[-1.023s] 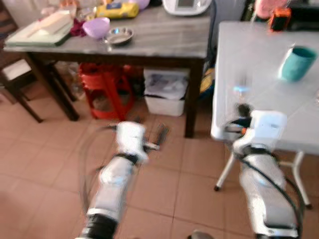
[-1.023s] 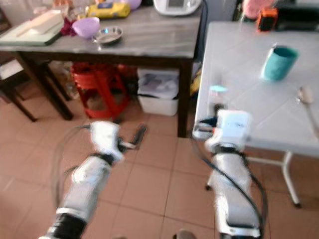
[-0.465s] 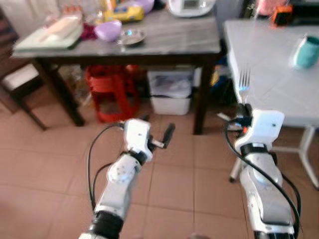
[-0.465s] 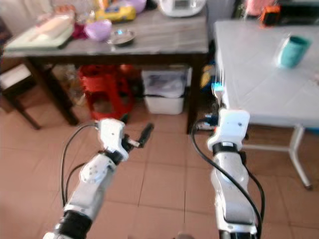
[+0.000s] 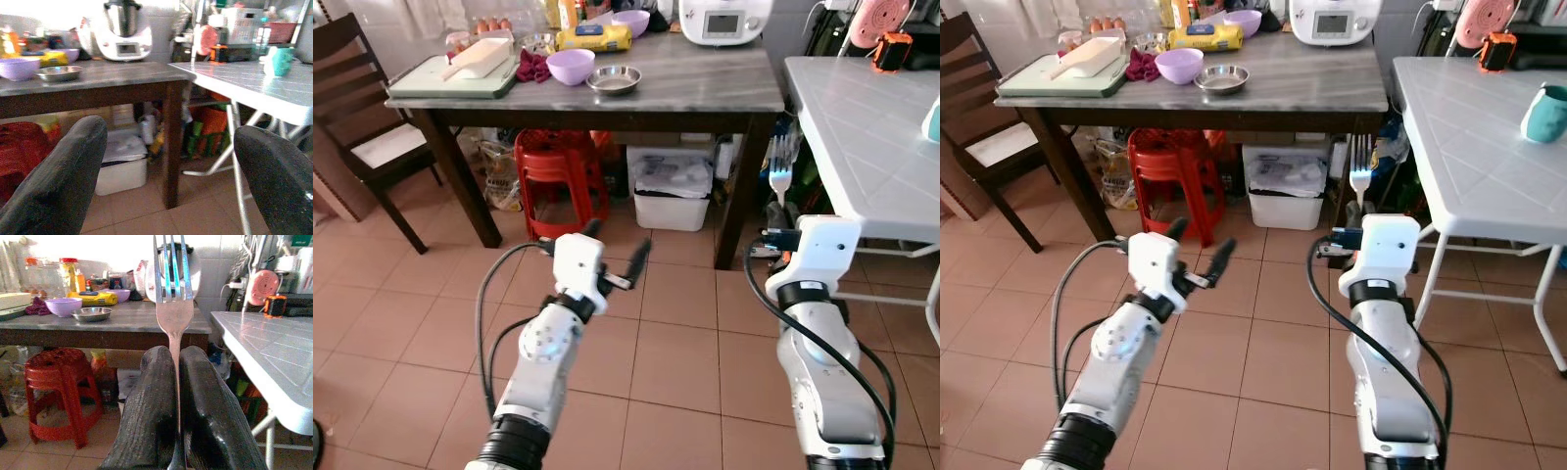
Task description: Setting the table
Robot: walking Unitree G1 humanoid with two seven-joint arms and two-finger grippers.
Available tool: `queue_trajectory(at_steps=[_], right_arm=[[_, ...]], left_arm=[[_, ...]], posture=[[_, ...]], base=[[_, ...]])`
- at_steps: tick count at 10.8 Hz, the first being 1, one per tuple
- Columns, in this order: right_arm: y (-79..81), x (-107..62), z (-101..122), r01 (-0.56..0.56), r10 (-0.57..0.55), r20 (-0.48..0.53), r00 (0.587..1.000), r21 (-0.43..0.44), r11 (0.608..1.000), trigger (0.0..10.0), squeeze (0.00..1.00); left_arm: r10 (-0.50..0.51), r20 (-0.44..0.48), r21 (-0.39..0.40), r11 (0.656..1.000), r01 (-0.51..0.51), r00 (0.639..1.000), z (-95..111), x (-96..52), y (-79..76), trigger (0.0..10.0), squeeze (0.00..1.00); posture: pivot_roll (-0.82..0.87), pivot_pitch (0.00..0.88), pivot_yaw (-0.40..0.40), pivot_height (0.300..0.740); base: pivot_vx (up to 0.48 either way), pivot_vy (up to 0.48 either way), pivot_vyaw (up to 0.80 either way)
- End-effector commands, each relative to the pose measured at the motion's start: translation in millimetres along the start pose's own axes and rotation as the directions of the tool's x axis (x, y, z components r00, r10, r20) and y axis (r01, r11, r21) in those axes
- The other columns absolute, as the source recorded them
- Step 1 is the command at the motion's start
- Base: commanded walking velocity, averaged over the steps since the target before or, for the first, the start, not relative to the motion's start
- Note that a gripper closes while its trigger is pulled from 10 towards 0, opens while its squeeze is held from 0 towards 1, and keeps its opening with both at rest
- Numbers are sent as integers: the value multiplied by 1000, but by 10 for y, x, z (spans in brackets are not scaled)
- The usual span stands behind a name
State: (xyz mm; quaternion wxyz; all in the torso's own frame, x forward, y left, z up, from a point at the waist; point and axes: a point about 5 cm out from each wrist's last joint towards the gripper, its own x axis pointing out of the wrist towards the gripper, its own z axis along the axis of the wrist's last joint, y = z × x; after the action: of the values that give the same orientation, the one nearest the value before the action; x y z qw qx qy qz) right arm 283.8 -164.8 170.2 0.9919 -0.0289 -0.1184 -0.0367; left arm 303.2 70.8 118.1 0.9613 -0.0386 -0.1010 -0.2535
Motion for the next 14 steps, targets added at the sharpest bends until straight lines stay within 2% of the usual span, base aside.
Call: queue_trajectory(at_steps=[1, 14], right_arm=[[-18, 3, 14, 11, -11, 12, 1000, 0, 1000, 10000, 0], [-25, -3, -8, 1, -1, 12, 1000, -20, 1000, 10000, 0]], left_arm=[[-18, 30, 11, 1000, 17, 999, 68, 41, -3, 10000, 0], [-36, 34, -14, 999, 36, 999, 67, 81, -67, 10000, 0]], posture=[[-218, 56, 74, 740], [-225, 54, 71, 740]], base=[[349, 0, 0], [404, 0, 0]])
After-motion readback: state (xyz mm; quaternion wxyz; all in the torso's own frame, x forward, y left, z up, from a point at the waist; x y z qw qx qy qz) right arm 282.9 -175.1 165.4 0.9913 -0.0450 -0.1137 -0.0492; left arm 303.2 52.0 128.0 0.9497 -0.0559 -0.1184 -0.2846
